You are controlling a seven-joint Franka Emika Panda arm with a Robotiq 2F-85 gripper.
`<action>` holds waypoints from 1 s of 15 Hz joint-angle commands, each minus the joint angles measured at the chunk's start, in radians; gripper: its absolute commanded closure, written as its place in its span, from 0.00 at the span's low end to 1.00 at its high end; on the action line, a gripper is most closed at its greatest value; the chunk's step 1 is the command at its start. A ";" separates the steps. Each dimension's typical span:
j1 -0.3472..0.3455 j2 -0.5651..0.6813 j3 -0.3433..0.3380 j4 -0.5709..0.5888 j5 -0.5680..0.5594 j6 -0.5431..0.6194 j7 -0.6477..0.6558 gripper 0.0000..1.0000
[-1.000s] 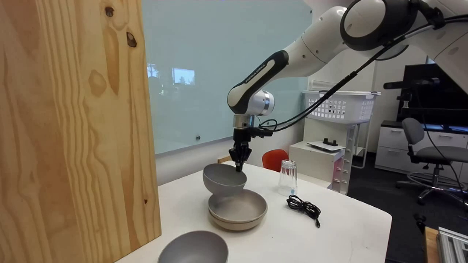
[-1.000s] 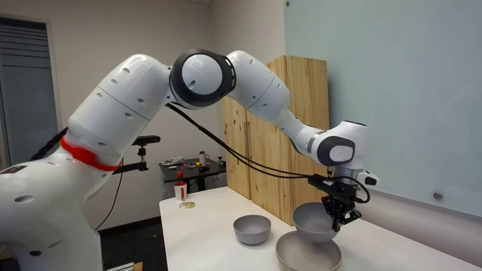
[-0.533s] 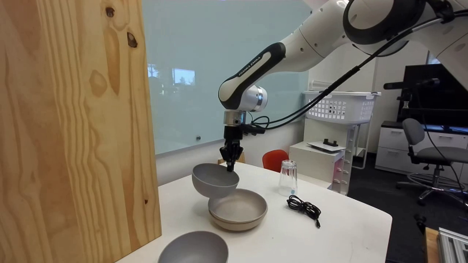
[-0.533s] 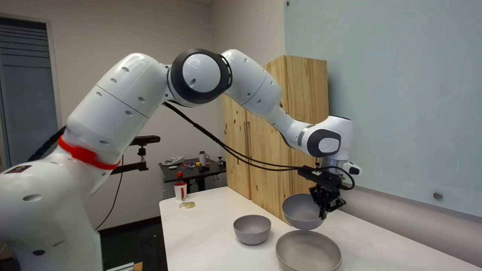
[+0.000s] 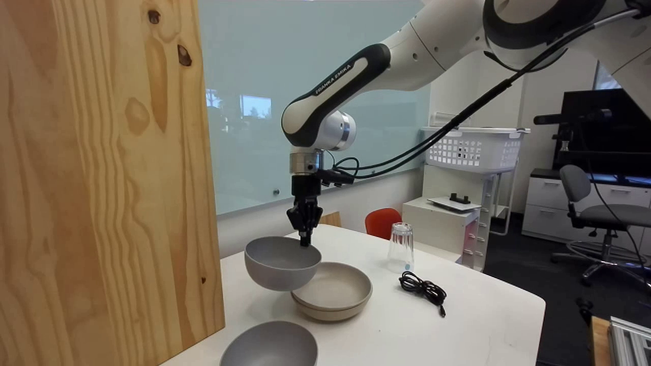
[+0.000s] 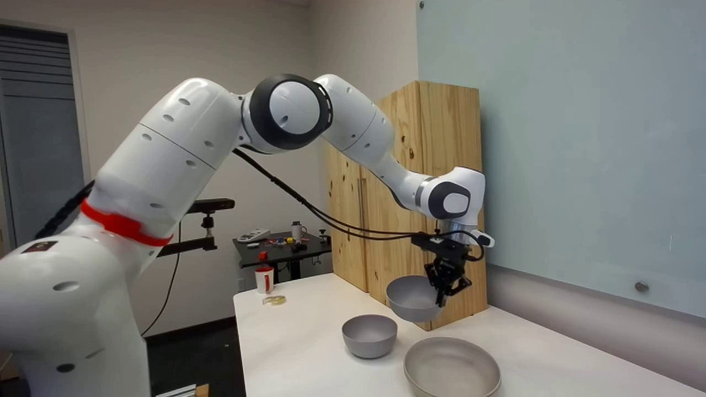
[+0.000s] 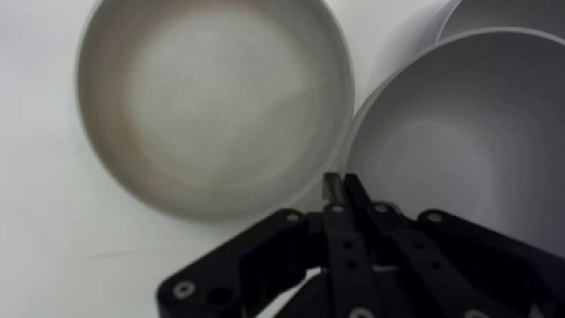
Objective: Put the right bowl in the left bowl, then put the bowls on the plate
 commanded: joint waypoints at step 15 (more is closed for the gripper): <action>0.106 -0.039 0.039 -0.153 -0.052 -0.040 0.007 0.99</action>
